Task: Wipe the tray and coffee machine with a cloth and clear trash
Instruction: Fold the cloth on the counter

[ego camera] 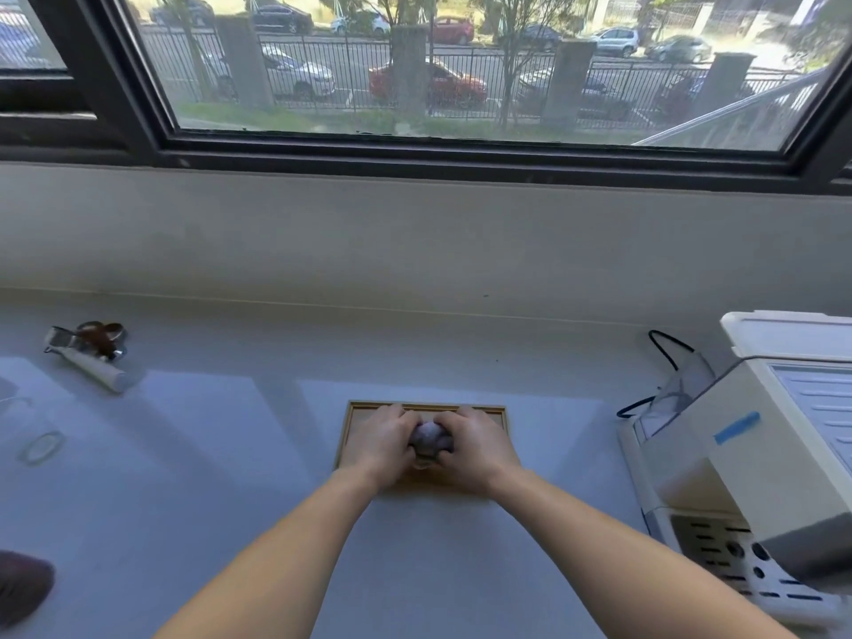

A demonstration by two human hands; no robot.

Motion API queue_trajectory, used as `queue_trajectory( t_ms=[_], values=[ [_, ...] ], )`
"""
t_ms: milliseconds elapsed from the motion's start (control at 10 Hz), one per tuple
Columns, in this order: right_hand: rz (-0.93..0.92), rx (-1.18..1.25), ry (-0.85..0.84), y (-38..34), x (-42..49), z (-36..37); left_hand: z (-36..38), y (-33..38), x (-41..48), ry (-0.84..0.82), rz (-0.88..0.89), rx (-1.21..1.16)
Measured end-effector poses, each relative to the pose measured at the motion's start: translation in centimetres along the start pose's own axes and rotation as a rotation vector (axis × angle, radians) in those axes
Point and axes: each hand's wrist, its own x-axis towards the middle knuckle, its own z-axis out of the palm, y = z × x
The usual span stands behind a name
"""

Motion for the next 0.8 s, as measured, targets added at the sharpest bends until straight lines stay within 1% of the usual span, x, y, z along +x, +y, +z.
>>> queue_trajectory(
  t_ms=[200, 300, 400, 600, 700, 800],
  values=[
    [0.022, 0.000, -0.004, 0.4, 1.0, 1.4, 0.6, -0.5, 0.7, -0.015, 0.007, 0.050],
    [0.042, -0.038, -0.036, 0.7, 1.3, 1.9, 0.8, -0.6, 0.7, -0.061, -0.011, 0.063],
    [0.063, -0.001, -0.087, 0.9, 1.3, 2.1, 1.0, -0.5, 0.5, -0.091, -0.033, 0.032],
    [0.070, -0.001, -0.098, 1.2, 1.0, 1.6, 1.1, -0.8, 0.1, -0.102, -0.079, 0.000],
    [0.090, 0.021, -0.097, 1.4, 0.7, 1.2, 1.0, -0.9, 0.1, -0.089, -0.096, 0.010],
    [0.089, 0.018, -0.077, 1.5, 0.6, 0.1, 0.3, -0.4, 0.3, -0.034, -0.099, 0.046]
  ],
)
